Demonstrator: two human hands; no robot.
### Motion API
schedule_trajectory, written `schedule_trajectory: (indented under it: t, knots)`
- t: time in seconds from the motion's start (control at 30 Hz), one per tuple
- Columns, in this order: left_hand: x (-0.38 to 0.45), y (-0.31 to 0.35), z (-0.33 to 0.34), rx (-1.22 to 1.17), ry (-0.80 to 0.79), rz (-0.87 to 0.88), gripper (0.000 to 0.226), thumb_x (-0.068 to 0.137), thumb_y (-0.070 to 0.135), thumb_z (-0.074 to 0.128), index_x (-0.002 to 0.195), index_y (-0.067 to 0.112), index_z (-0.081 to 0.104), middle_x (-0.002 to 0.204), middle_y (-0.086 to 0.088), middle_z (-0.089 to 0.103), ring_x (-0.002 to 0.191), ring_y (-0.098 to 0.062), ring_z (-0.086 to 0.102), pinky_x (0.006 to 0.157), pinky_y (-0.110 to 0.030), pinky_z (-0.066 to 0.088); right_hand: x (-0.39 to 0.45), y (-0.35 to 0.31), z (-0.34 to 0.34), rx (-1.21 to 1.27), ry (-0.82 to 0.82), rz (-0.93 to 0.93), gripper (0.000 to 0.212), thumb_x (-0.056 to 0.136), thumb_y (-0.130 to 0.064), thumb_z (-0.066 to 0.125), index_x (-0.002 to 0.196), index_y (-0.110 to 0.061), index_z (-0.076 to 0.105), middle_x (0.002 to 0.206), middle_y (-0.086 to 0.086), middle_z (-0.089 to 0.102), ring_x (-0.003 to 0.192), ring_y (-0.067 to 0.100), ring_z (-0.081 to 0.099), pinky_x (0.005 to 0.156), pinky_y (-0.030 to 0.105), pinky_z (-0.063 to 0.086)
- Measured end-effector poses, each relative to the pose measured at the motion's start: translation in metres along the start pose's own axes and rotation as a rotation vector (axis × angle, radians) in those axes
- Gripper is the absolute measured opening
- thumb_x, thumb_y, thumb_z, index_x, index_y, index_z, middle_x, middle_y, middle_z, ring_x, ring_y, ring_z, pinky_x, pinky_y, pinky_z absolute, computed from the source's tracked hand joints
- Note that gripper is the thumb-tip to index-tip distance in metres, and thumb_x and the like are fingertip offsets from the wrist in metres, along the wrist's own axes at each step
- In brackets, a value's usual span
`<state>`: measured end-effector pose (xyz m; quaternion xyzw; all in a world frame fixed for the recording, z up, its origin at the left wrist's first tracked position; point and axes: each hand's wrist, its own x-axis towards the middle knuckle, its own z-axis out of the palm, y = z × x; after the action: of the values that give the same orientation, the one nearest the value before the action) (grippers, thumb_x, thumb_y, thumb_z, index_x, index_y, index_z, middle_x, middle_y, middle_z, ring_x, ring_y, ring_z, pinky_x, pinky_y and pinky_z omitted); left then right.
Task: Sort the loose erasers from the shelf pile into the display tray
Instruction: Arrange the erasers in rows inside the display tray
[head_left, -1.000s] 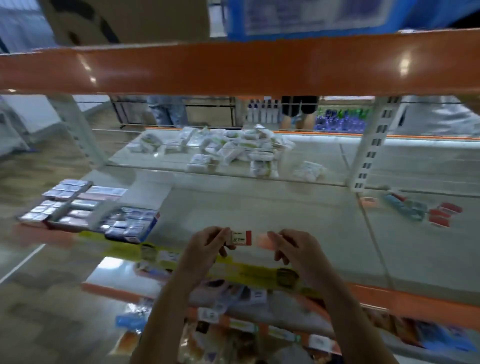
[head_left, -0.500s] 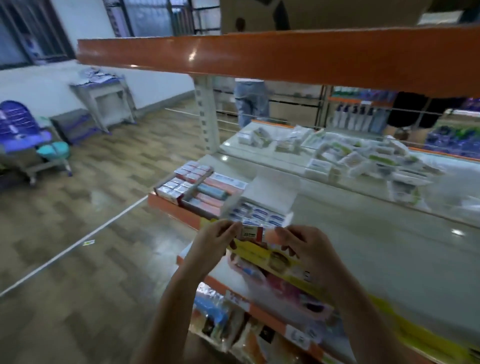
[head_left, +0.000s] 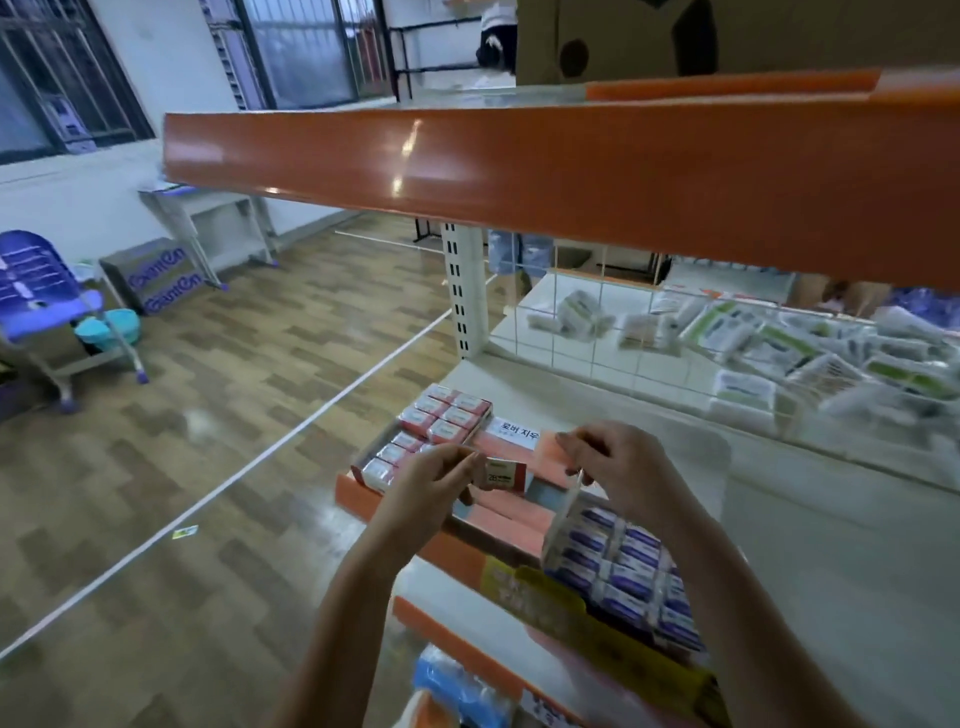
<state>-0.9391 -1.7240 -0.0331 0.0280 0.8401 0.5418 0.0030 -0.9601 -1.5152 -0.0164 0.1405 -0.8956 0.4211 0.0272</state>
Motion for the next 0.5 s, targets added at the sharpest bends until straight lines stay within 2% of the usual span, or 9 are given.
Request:
schedule_trajectory:
  t: [0.07, 0.17, 0.23, 0.33, 0.5]
  knots:
    - [0.011, -0.007, -0.007, 0.018, -0.031, 0.007, 0.020, 0.095, 0.023, 0.050, 0.082, 0.019, 0.064, 0.061, 0.006, 0.058, 0.051, -0.002, 0.047, 0.047, -0.014, 0.034, 0.012, 0.000, 0.007, -0.046, -0.051, 0.030, 0.016, 0.094, -0.032, 0.052, 0.084, -0.024, 0.062, 0.071, -0.010, 0.065, 0.060, 0.000, 0.060, 0.057, 0.010, 0.043]
    - [0.027, -0.015, -0.012, 0.026, -0.058, 0.017, 0.018, 0.094, 0.024, 0.051, 0.086, 0.017, 0.065, 0.064, 0.007, 0.058, 0.050, 0.005, 0.049, 0.047, -0.010, 0.035, 0.024, 0.001, 0.016, -0.116, -0.120, 0.077, 0.023, 0.094, -0.034, 0.051, 0.101, -0.016, 0.064, 0.087, -0.002, 0.069, 0.073, 0.009, 0.063, 0.065, 0.019, 0.046]
    - [0.040, -0.019, -0.015, 0.025, -0.093, 0.022, 0.017, 0.094, 0.025, 0.051, 0.087, 0.018, 0.065, 0.068, 0.008, 0.060, 0.053, 0.006, 0.052, 0.049, -0.012, 0.038, 0.029, 0.002, 0.020, -0.194, -0.153, 0.100, 0.027, 0.094, -0.035, 0.051, 0.107, -0.016, 0.064, 0.096, 0.000, 0.067, 0.076, 0.009, 0.058, 0.065, 0.019, 0.042]
    - [0.061, -0.024, -0.019, 0.043, -0.157, 0.034, 0.020, 0.095, 0.026, 0.050, 0.085, 0.017, 0.066, 0.077, 0.003, 0.066, 0.067, -0.005, 0.059, 0.061, -0.023, 0.046, 0.035, 0.000, 0.022, -0.310, -0.201, 0.138, 0.028, 0.094, -0.034, 0.051, 0.109, -0.015, 0.065, 0.105, 0.001, 0.065, 0.089, 0.012, 0.057, 0.075, 0.025, 0.043]
    - [0.090, -0.030, -0.024, 0.000, -0.244, 0.073, 0.021, 0.095, 0.020, 0.051, 0.077, 0.020, 0.063, 0.060, 0.010, 0.059, 0.051, 0.003, 0.052, 0.050, -0.014, 0.038, 0.036, -0.006, 0.026, -0.382, -0.235, 0.272, 0.025, 0.094, -0.032, 0.053, 0.105, -0.015, 0.068, 0.099, 0.000, 0.067, 0.086, 0.013, 0.059, 0.076, 0.027, 0.046]
